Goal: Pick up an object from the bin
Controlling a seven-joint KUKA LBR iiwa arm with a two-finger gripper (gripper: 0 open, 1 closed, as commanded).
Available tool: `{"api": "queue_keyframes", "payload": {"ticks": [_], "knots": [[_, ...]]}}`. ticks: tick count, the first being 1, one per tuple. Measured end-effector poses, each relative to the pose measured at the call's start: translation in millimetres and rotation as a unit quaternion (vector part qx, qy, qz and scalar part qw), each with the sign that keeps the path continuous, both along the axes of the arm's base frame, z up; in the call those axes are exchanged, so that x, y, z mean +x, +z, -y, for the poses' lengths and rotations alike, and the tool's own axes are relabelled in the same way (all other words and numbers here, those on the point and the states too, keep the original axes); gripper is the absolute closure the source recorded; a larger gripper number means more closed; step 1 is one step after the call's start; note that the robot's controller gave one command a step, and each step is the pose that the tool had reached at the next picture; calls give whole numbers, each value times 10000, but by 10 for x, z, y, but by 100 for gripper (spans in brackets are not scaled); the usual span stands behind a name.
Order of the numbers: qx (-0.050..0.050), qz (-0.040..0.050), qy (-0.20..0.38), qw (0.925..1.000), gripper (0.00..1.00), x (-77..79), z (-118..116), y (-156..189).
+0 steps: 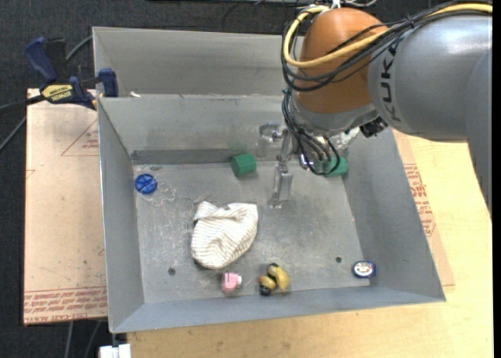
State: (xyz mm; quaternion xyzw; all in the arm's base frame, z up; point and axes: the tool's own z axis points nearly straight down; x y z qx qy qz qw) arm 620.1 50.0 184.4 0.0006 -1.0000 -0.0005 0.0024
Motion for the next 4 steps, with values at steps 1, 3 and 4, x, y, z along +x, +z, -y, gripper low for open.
{"api": "queue_keyframes", "payload": {"ticks": [1,3,4], "knots": [[2,34,-10,10000,100,11,5,51],[2,34,-14,10000,0,11,6,51],[5,53,434,9990,0,-483,231,-841]]}}
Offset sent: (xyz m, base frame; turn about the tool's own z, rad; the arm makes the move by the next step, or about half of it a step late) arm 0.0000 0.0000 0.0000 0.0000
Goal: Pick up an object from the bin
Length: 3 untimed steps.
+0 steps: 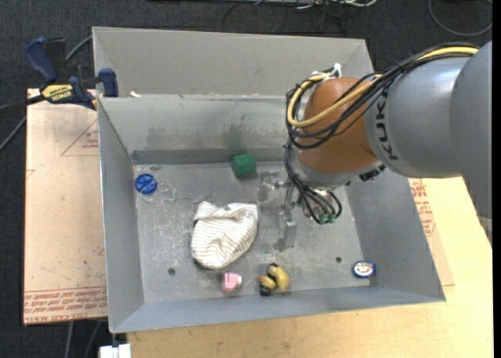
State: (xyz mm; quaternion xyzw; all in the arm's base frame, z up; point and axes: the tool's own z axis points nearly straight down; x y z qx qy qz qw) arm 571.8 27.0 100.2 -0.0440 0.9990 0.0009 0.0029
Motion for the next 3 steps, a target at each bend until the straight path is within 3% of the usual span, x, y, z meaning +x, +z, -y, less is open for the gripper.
{"api": "queue_keyframes", "payload": {"ticks": [1,2,3], "knots": [[9,9,463,9989,0,216,-606,-300],[5,16,793,9968,100,-35,-692,-296],[6,16,792,9969,100,-34,-690,-296]]}}
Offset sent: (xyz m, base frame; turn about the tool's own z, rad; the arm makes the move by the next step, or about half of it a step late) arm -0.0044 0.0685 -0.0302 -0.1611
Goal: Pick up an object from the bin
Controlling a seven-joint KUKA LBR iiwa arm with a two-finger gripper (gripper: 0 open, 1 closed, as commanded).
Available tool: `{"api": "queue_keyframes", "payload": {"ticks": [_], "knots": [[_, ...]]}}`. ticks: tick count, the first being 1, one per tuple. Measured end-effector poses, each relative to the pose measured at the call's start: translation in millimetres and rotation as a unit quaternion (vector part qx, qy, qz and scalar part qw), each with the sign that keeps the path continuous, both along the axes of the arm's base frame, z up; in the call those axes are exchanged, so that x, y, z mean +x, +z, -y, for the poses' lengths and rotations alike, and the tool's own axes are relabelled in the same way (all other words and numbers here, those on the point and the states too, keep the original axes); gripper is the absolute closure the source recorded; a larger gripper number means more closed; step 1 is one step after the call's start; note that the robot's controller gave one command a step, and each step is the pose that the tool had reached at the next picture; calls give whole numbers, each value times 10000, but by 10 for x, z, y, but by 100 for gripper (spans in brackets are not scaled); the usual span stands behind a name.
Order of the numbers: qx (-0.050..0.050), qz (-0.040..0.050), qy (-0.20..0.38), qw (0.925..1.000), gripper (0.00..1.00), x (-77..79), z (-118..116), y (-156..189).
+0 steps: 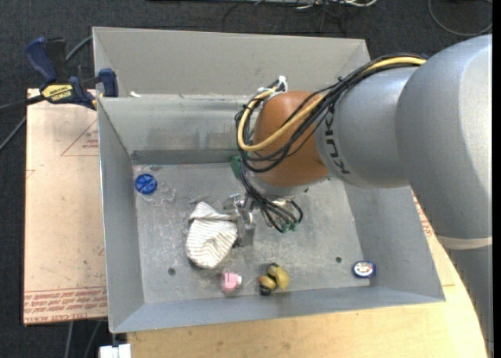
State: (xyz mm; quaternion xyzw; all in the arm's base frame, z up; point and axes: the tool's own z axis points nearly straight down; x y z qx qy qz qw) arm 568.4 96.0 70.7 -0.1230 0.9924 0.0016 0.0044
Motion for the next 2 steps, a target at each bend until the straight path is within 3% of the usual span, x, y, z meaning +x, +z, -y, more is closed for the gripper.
{"api": "queue_keyframes", "payload": {"ticks": [1,2], "knots": [[6,22,798,9968,100,-62,-444,0],[-3,56,1403,9901,100,294,-471,2325]]}}
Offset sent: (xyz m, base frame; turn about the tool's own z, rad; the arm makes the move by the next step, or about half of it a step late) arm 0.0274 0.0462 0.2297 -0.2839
